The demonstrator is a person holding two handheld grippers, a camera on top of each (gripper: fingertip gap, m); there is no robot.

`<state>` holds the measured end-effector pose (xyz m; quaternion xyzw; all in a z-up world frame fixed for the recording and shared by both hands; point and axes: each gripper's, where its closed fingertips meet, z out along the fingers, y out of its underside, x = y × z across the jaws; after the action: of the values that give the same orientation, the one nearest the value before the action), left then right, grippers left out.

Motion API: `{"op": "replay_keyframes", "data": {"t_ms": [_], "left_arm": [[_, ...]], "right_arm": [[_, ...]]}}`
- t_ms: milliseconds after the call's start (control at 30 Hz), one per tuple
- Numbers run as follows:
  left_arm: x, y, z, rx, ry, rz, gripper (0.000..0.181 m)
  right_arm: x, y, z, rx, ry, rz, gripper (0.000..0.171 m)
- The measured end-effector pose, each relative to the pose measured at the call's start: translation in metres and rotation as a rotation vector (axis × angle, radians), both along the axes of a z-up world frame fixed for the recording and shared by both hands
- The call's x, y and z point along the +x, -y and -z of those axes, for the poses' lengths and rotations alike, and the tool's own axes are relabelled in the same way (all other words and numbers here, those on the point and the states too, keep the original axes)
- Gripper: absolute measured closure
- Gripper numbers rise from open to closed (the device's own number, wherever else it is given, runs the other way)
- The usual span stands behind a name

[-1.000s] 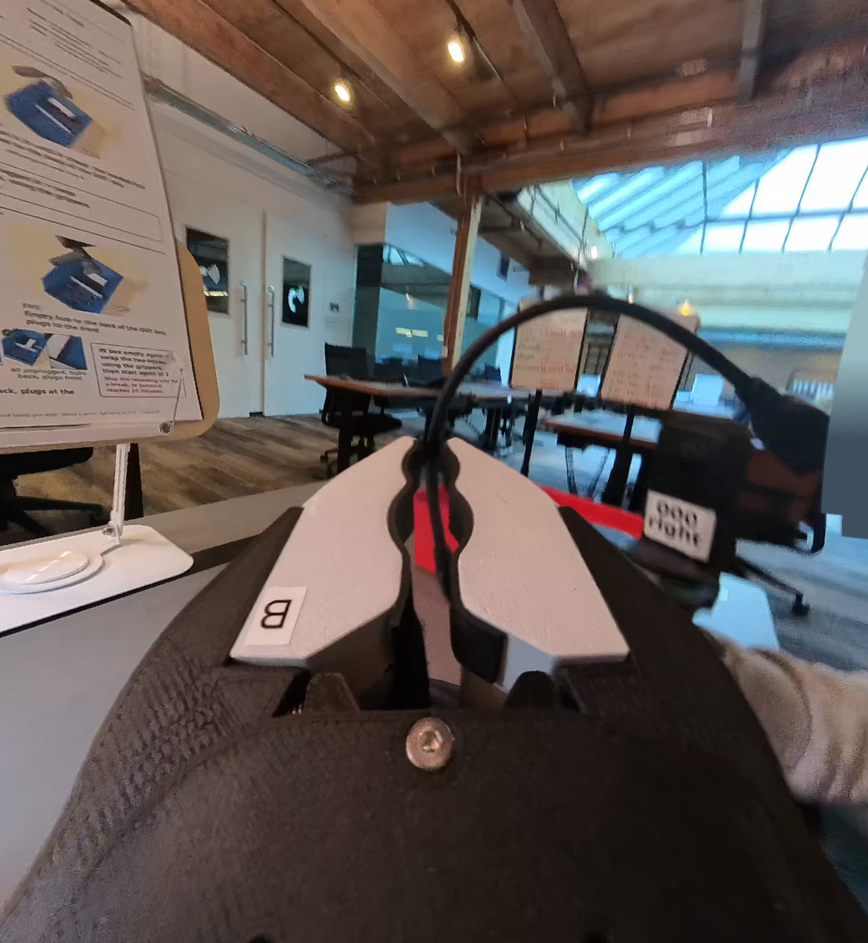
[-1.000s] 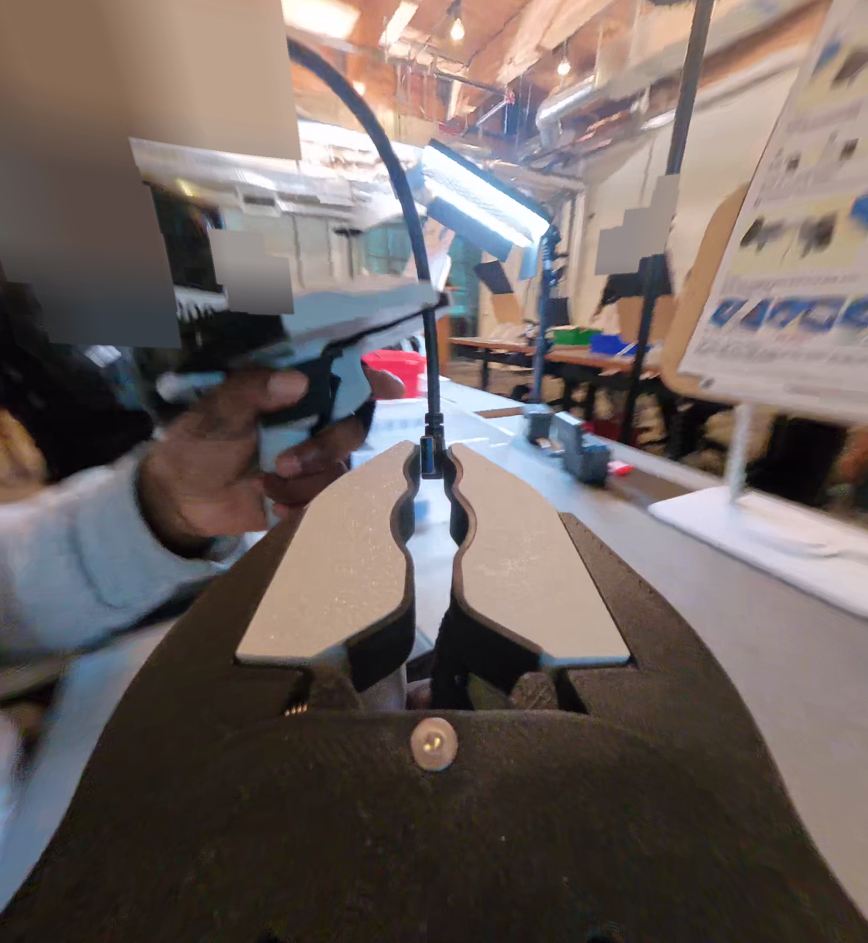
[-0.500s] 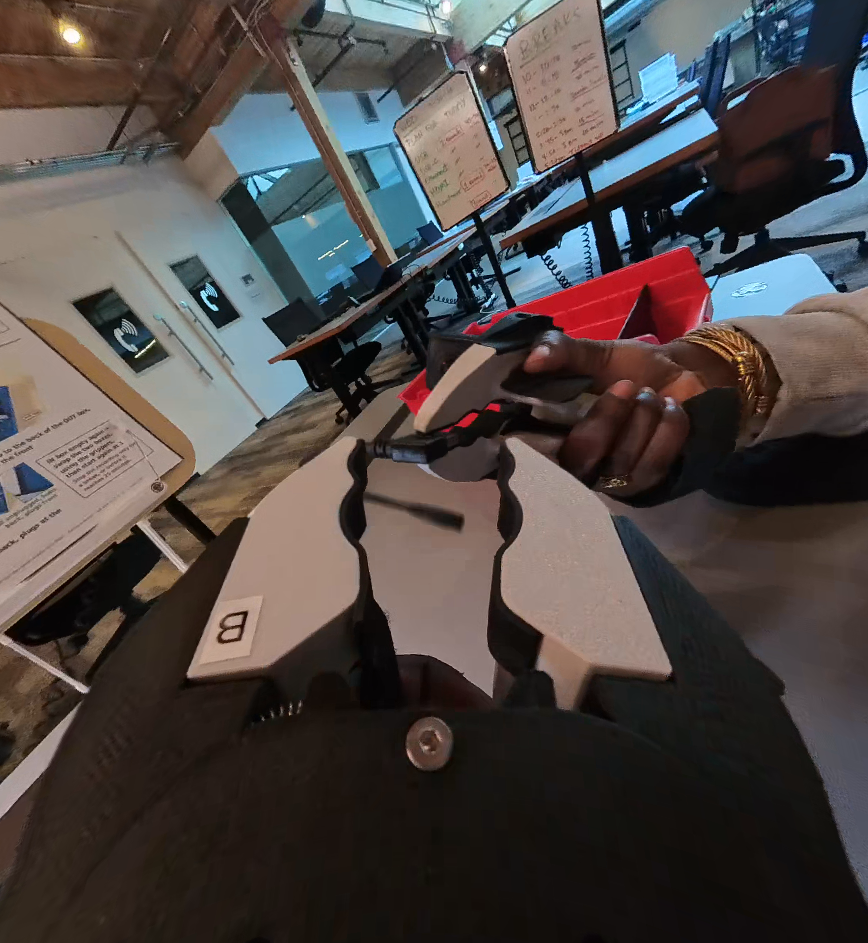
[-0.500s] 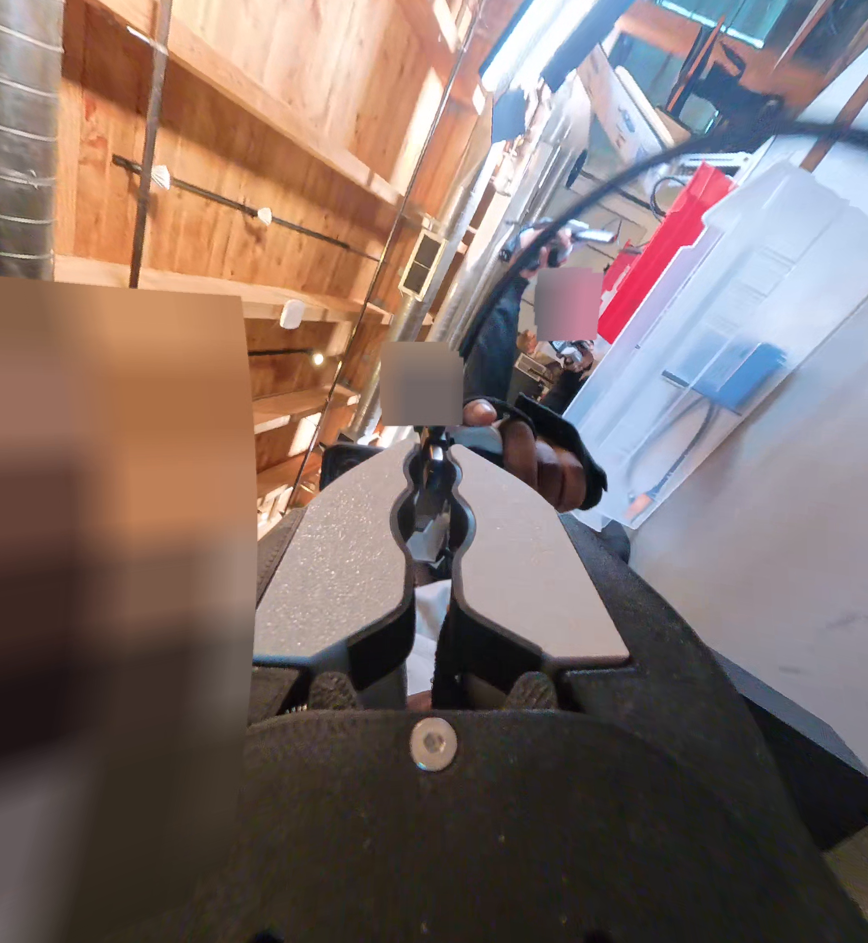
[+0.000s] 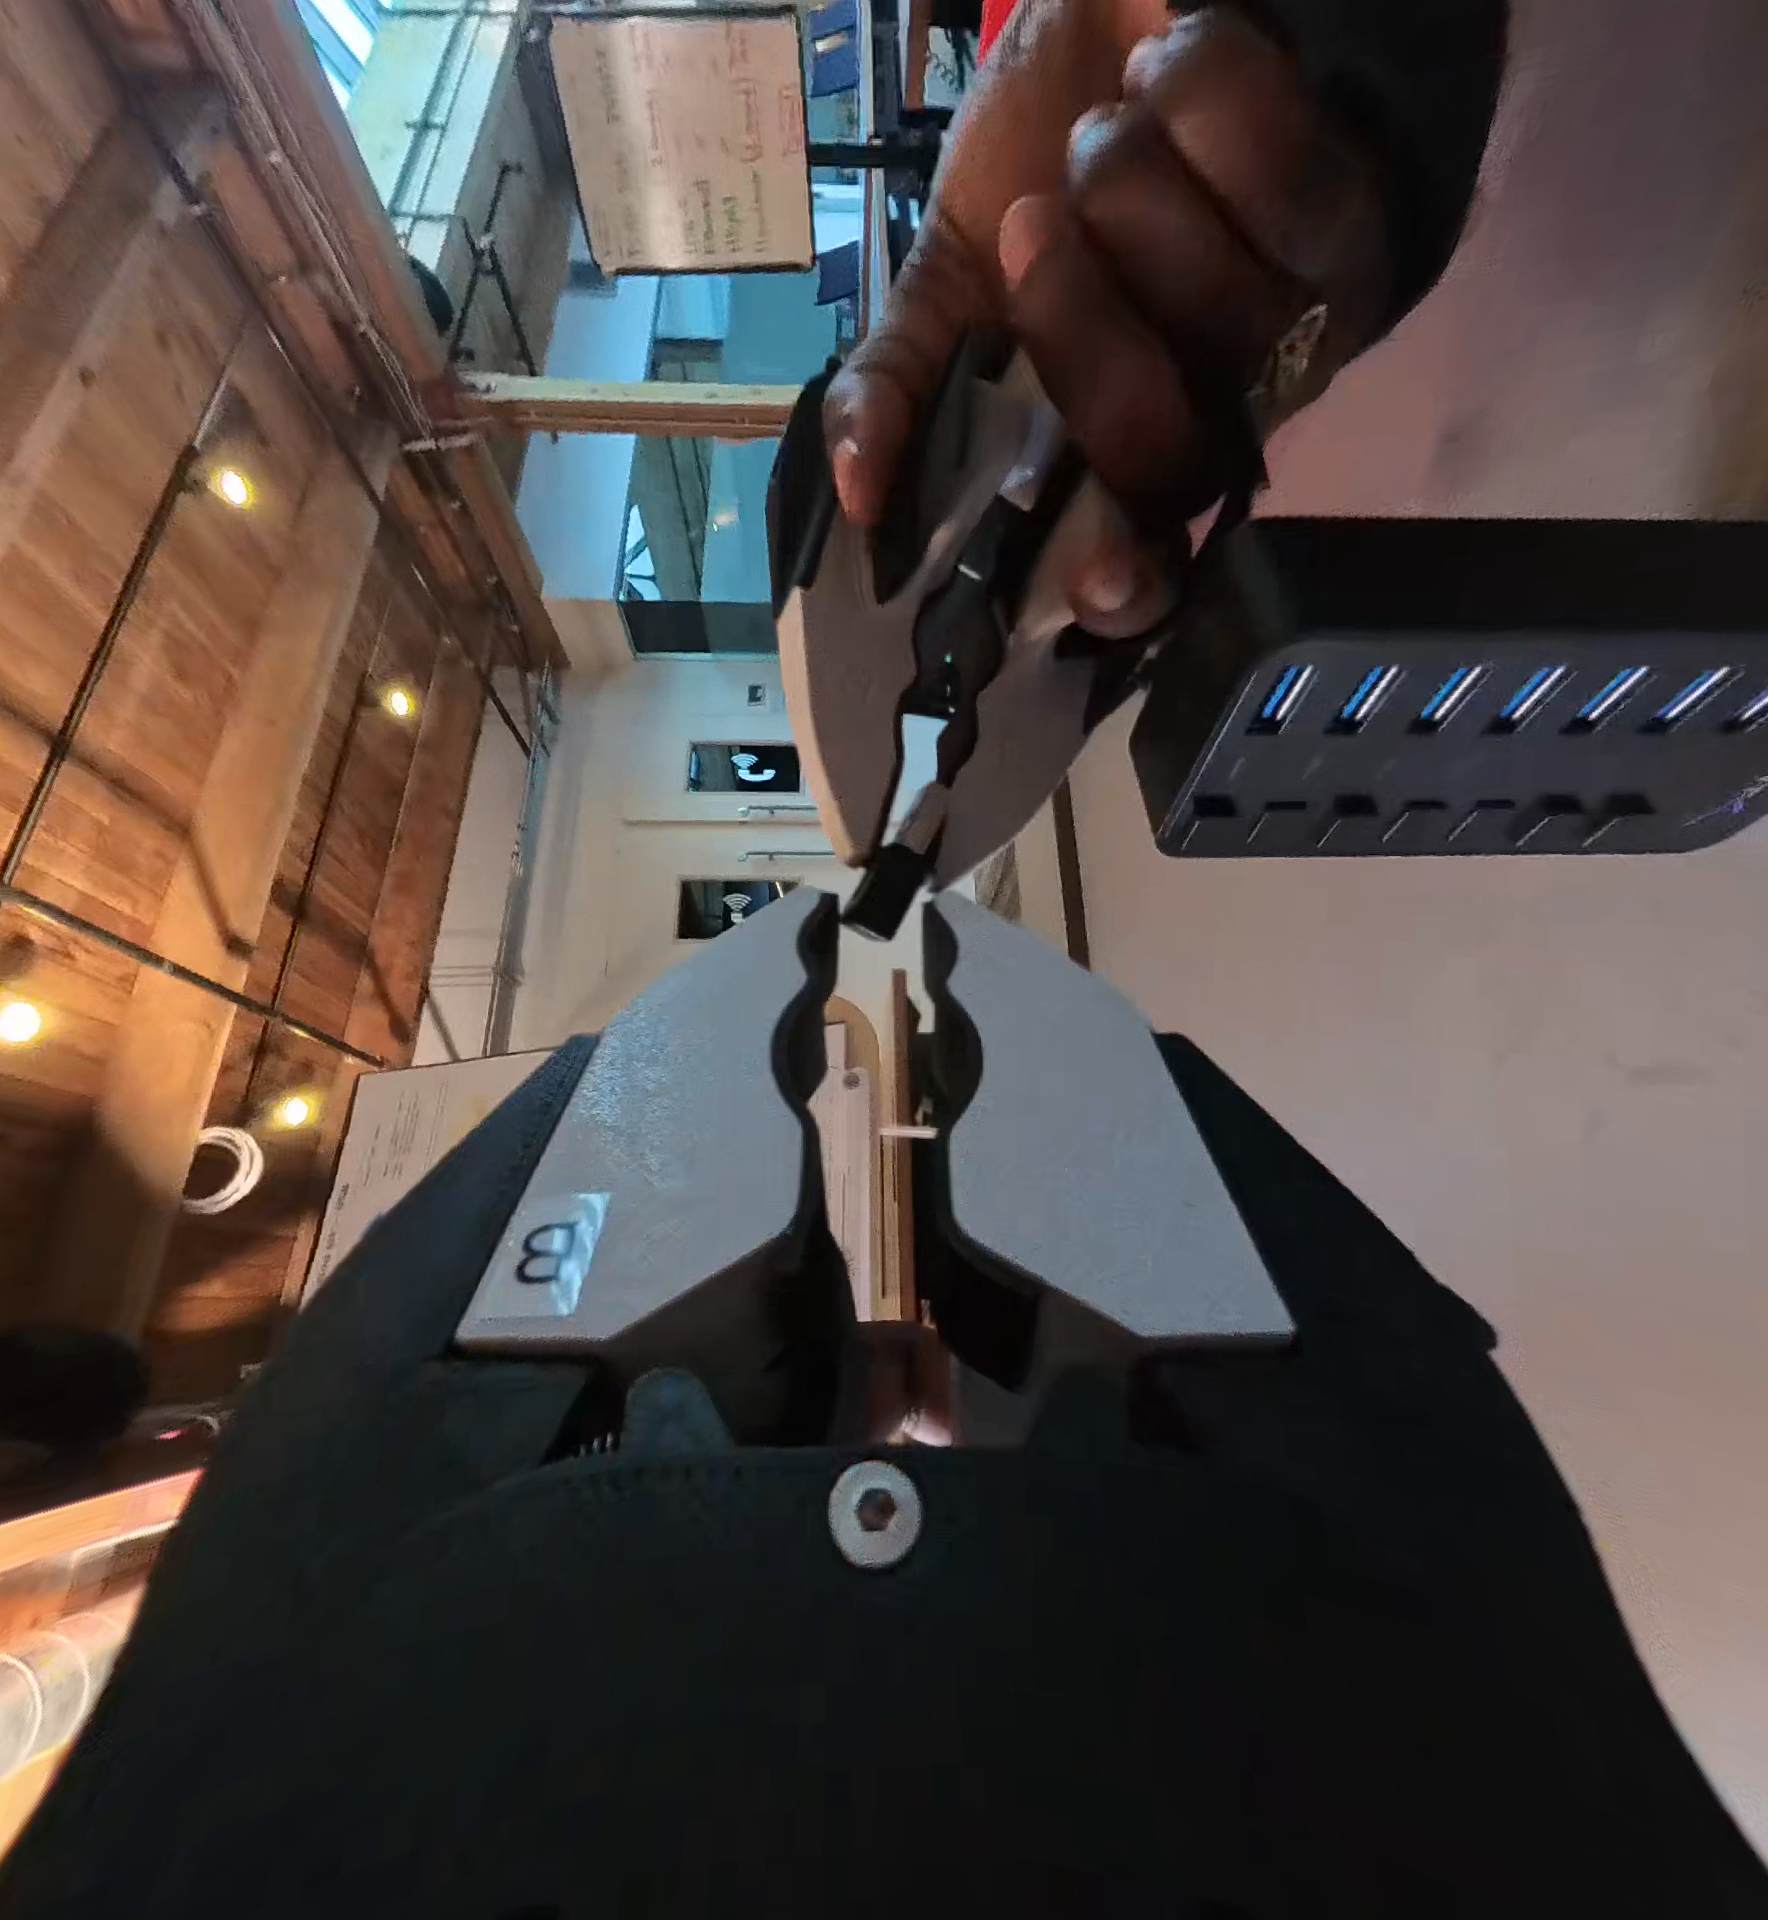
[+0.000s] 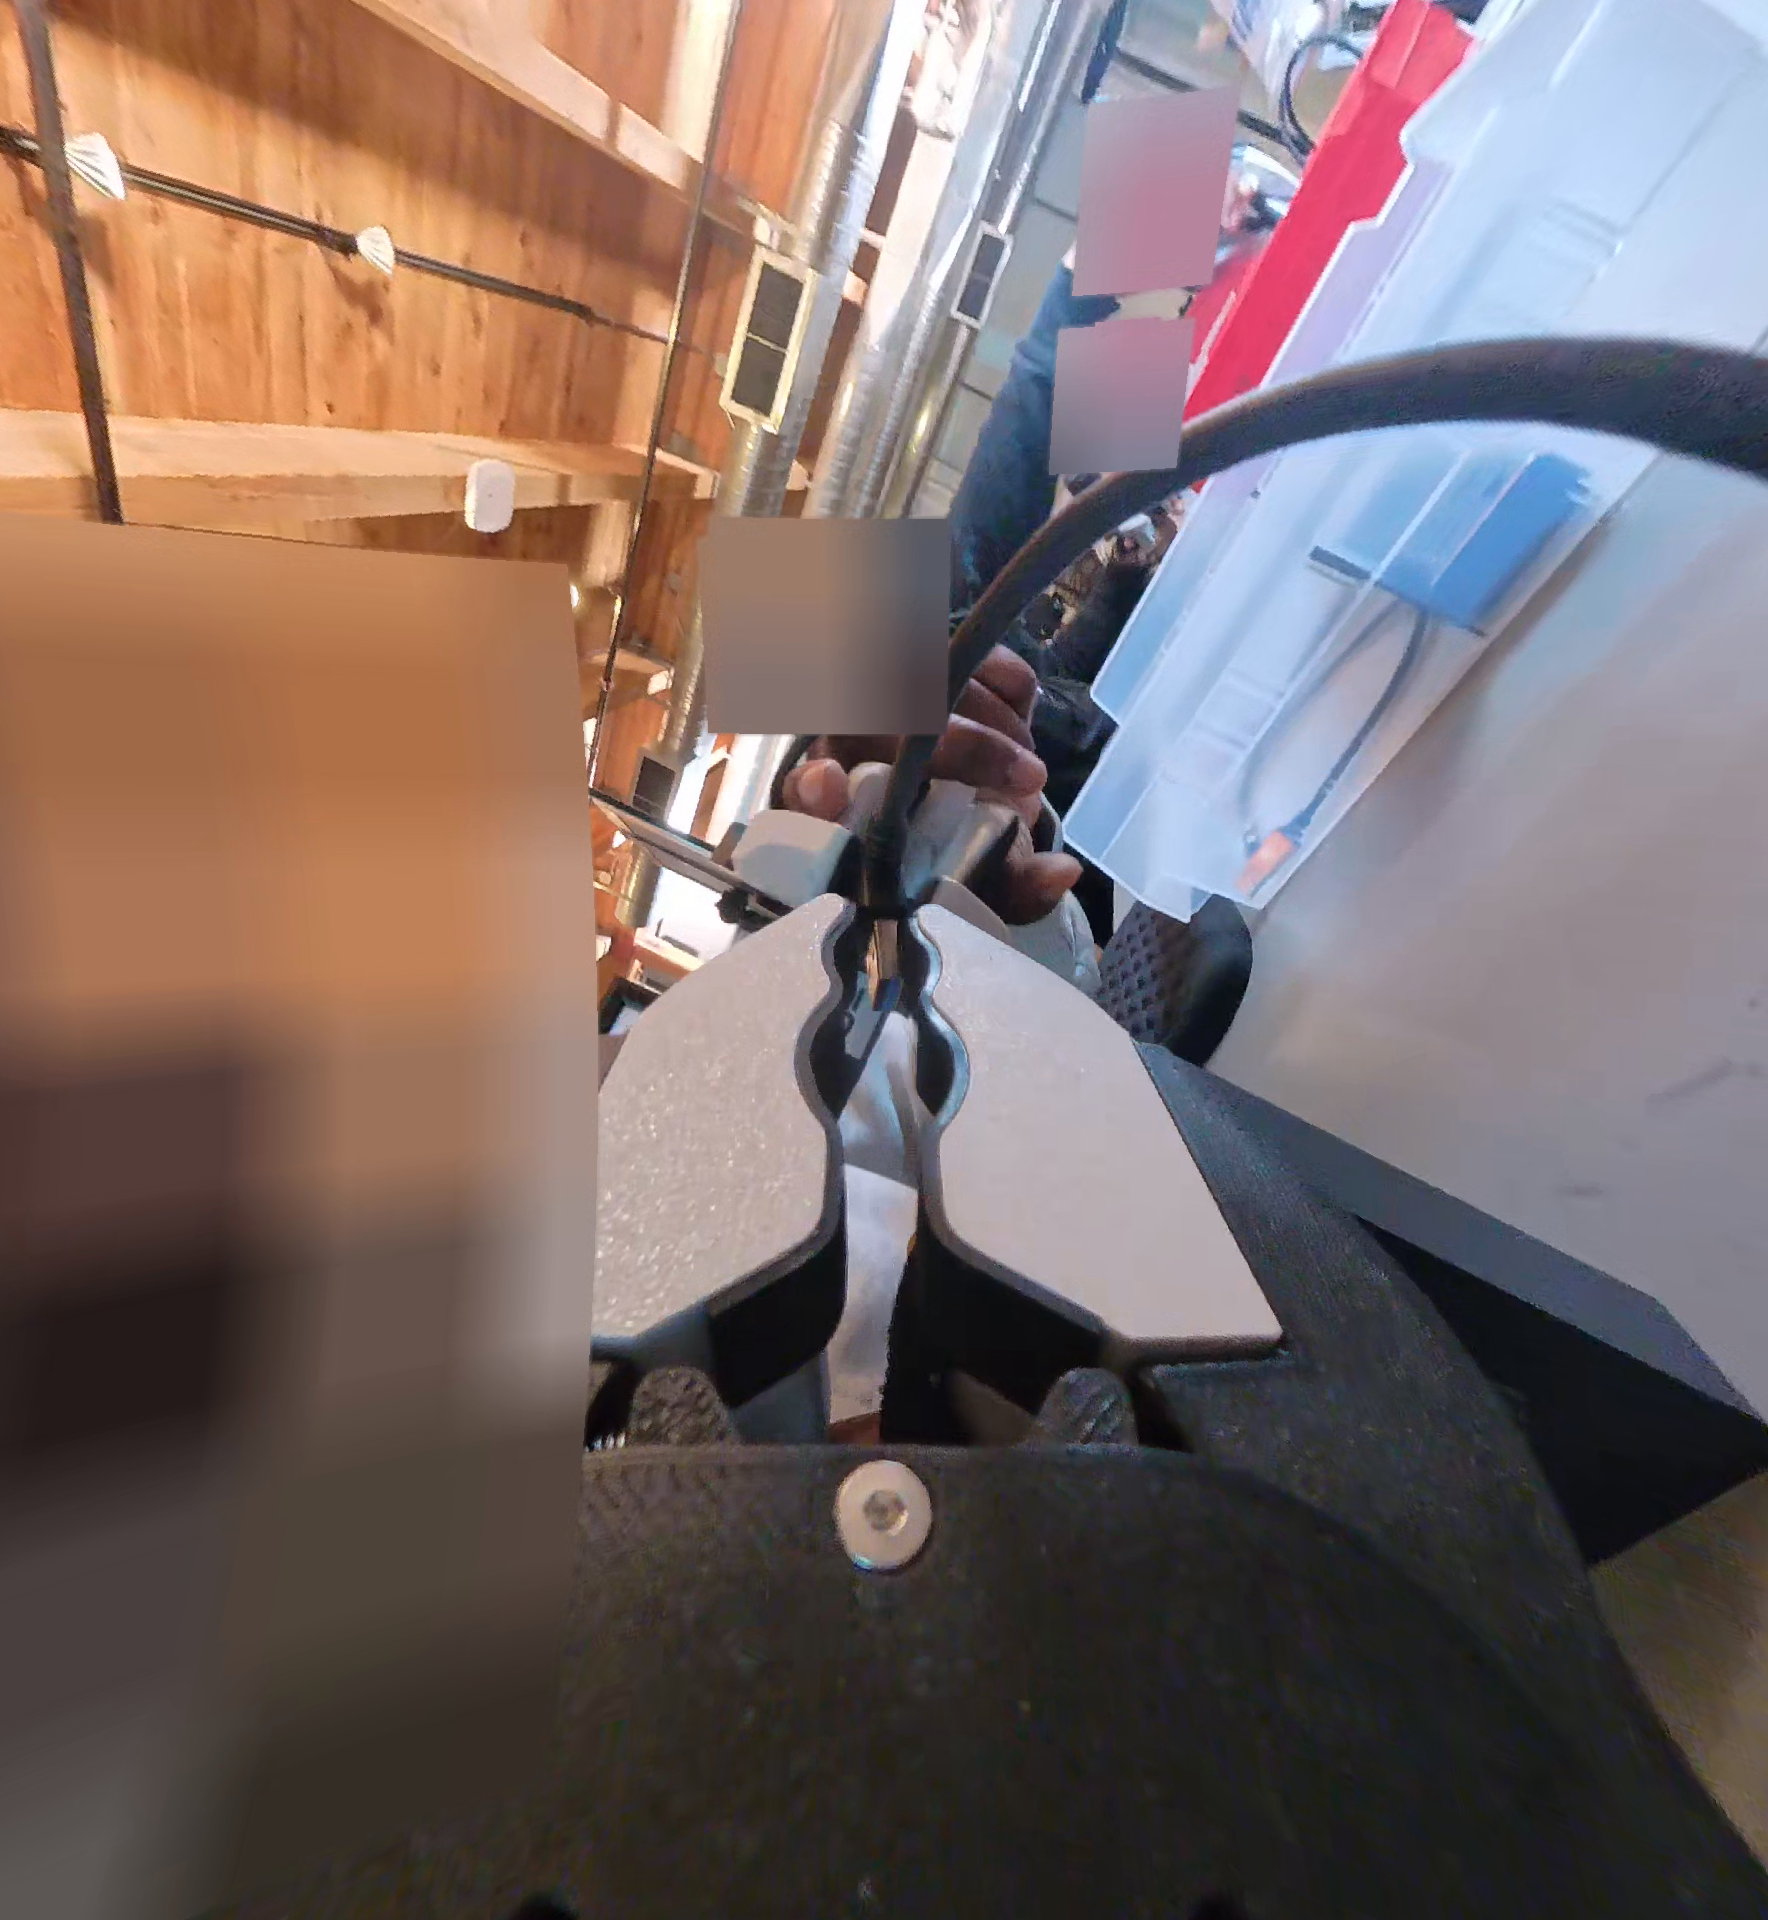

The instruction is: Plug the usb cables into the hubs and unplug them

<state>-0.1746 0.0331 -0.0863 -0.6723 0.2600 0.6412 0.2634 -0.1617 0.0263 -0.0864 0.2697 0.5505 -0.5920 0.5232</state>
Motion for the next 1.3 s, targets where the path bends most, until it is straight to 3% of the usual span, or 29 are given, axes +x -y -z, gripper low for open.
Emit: {"op": "replay_keyframes", "data": {"t_ms": [33, 167, 300, 367, 533, 600, 767, 1000, 1067, 1167, 1300], "left_arm": [[0.001, 0.0, -0.001, -0.004, -0.009, 0.002, 0.169], [0.0, 0.002, -0.004, 0.091, 0.077, -0.021, 0.171], [-0.009, 0.012, -0.006, 0.285, 0.272, -0.107, 0.172], [-0.012, 0.015, -0.005, 0.363, 0.345, -0.131, 0.172], [-0.005, 0.01, -0.001, 0.374, 0.415, -0.072, 0.172], [-0.002, 0.008, 0.003, 0.35, 0.427, -0.059, 0.172], [0.005, 0.003, 0.006, 0.311, 0.422, -0.015, 0.172], [0.009, 0.001, 0.002, 0.382, 0.439, 0.047, 0.167], [0.016, -0.001, -0.001, 0.427, 0.489, 0.117, 0.154], [0.028, -0.003, 0.0, 0.473, 0.619, 0.219, 0.152], [0.037, -0.003, 0.001, 0.518, 0.754, 0.299, 0.169]], "right_arm": [[0.001, 0.0, 0.0, 0.0, 0.0, -0.007, 0.163], [0.0, 0.0, -0.004, -0.018, -0.052, 0.021, 0.154], [-0.011, -0.004, -0.016, -0.053, -0.34, 0.21, 0.144], [-0.013, -0.007, -0.022, -0.039, -0.622, 0.337, 0.137], [-0.01, -0.008, -0.015, 0.137, -1.64, 0.679, 0.137], [-0.003, -0.005, -0.007, 0.16, -1.834, 0.667, 0.141], [0.0, -0.001, 0.0, 0.162, -1.892, 0.633, 0.161], [0.002, -0.004, 0.002, 0.135, -1.961, 0.605, 0.166], [0.011, -0.003, 0.001, 0.071, -1.951, 0.557, 0.167], [0.022, -0.002, 0.002, 0.003, -1.922, 0.506, 0.167], [0.028, -0.002, 0.0, -0.053, -1.885, 0.484, 0.167]]}}
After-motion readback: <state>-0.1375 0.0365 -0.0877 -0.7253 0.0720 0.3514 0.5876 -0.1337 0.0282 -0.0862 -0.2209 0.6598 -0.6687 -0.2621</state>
